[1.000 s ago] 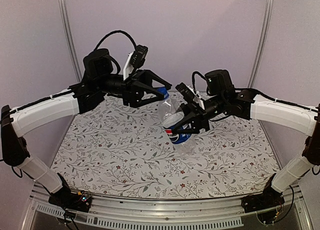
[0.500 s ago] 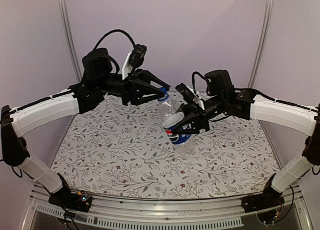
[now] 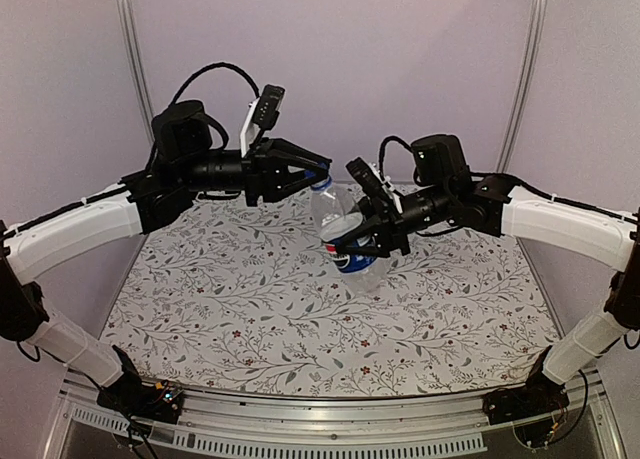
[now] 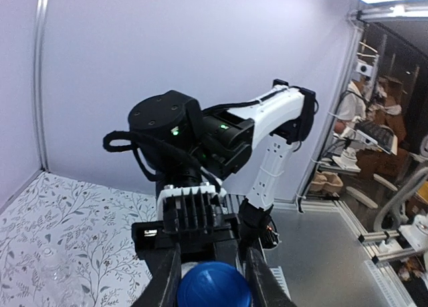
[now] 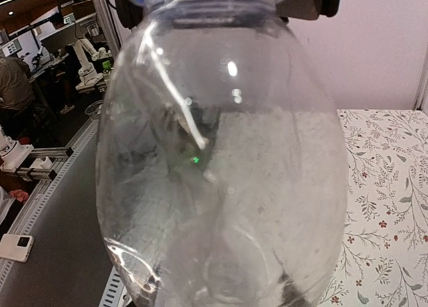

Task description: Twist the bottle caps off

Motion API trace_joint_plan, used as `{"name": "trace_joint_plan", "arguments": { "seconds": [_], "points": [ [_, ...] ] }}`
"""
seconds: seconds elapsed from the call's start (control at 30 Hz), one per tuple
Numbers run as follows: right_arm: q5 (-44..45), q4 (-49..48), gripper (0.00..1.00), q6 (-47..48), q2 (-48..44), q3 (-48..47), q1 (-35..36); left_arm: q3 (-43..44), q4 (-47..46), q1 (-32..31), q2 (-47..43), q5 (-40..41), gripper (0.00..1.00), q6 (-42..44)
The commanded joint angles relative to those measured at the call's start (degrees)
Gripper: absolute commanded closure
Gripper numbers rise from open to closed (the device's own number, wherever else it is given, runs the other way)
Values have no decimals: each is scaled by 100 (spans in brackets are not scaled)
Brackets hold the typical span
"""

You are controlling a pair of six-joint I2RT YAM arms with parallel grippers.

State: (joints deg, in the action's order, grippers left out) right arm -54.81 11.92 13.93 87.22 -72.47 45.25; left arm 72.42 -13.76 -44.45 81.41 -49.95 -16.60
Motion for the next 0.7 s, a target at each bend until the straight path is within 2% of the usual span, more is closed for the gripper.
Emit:
{"name": "trace_joint_plan", "arguments": {
  "seconds": [0.0,0.13,0.23,0.67],
  "points": [
    [1093,166,63,-289,26,-163,-14,-67,242,-262,-501,2110,85,-218],
    [1435,241,64,-355,80,-244,-17,-27,620,-544,-686,3561,85,-315],
    [1563,284,64,-365,110,-276,-12,-8,739,-590,-740,4039,84,-453],
    [1729,309,67,-342,143,-250,-17,406,1231,-671,-399,4515,83,-612]
  ]
}}
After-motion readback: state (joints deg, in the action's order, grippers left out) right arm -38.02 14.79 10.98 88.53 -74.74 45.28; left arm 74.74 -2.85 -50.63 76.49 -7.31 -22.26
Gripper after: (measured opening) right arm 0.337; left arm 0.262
